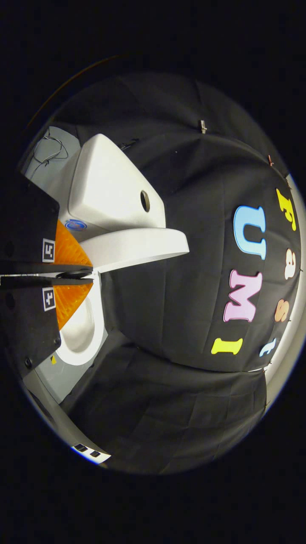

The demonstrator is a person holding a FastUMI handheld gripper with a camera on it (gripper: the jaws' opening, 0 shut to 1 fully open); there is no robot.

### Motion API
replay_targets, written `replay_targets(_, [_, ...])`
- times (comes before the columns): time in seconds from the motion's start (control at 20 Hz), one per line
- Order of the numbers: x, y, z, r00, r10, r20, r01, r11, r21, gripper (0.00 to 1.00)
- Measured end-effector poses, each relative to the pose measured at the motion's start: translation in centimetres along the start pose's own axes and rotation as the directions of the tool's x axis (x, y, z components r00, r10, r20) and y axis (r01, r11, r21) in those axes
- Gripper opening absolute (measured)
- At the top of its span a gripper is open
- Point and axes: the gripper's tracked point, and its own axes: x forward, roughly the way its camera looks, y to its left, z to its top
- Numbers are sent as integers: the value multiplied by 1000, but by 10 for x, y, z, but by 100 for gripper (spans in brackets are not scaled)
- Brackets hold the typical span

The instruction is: Open the toilet lid.

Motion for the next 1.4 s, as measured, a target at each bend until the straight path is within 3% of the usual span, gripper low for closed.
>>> replay_targets(0.55, [1, 10, -1, 1000, 21, 11, -20, 999, -31, 9])
replay_targets(0.65, [-4, 12, 2, 999, 32, 15, -32, 999, -41, 18])
replay_targets(0.7, [-5, 14, 5, 999, 39, 21, -37, 998, -54, 30])
replay_targets(0.9, [-14, 20, 9, 997, 79, 27, -76, 993, -93, 100])
replay_targets(1.4, [-46, -6, 68, 990, 106, 96, -102, 994, -49, 99])
